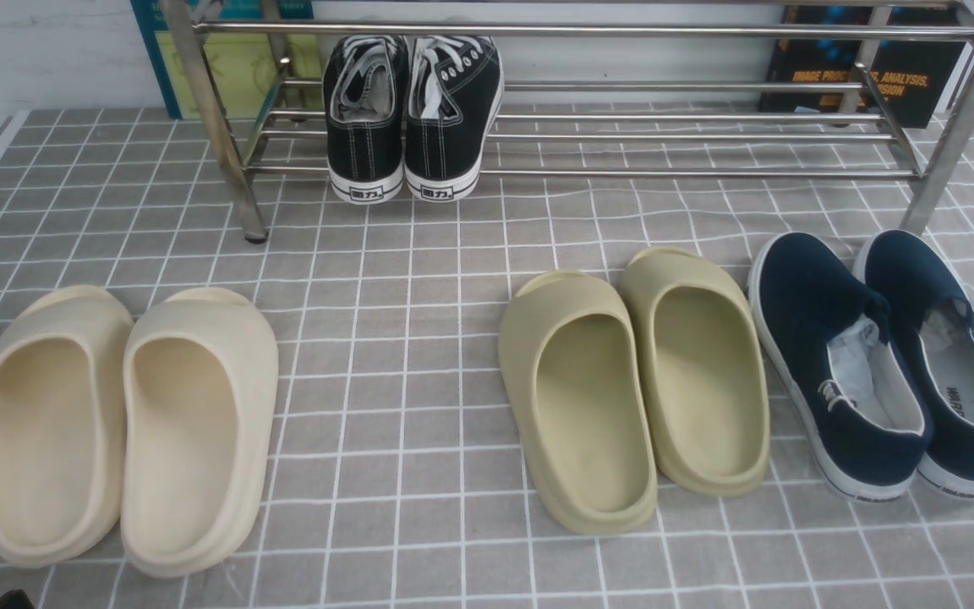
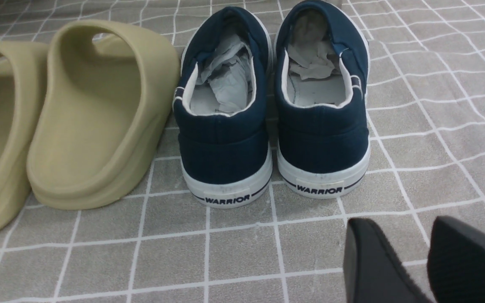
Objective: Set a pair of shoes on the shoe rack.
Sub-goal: Use the right arm to grab the shoe closest to it
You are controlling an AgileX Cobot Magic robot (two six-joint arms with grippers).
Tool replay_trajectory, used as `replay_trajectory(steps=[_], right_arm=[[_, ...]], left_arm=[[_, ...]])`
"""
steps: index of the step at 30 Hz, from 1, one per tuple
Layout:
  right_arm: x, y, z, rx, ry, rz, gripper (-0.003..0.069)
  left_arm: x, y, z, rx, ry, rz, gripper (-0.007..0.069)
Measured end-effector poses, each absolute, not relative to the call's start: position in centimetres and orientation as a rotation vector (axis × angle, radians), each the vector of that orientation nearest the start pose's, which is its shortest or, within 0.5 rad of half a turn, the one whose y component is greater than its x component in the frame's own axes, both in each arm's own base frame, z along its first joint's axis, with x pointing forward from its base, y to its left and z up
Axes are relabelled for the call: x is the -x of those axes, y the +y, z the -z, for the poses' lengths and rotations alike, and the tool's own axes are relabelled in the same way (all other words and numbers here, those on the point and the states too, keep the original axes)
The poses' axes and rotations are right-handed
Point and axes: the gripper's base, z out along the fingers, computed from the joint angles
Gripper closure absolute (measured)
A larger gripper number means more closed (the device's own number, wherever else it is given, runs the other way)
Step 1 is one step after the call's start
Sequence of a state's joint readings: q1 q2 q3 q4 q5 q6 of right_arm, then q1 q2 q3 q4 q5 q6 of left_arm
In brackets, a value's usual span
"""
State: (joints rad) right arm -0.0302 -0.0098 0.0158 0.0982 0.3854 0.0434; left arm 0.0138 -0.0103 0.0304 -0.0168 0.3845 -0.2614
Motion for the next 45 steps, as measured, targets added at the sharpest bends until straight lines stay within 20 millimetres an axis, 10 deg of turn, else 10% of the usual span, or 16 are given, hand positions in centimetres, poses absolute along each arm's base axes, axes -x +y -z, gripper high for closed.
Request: replay_trajectory(steps=[10,25,37,45], right_arm=[[-5.2,0.7,-17.5,-0.215,1.859,-0.247,0.0413],[-5.4,2.3,-19.1,-0.732,1.595,-1.004,0.0413],[-5.6,1.3,-20.1,-0.645,1.499,-0.832,0.045],[-5.8,1.3,-29.5,-0.218,1.456,-0.463,0.0662]], left_arm=[[-5.2,0.0,-16.9,0.27,1.873,0.186,0.0512],[-5.2,0.0,-16.9,0.27,1.873,0.186,0.0512],[-5.2,0.0,-16.9,0.27,1.873,0.186,0.0512],[-5.2,0.0,-16.9,0.27,1.873,0.186,0.0512]])
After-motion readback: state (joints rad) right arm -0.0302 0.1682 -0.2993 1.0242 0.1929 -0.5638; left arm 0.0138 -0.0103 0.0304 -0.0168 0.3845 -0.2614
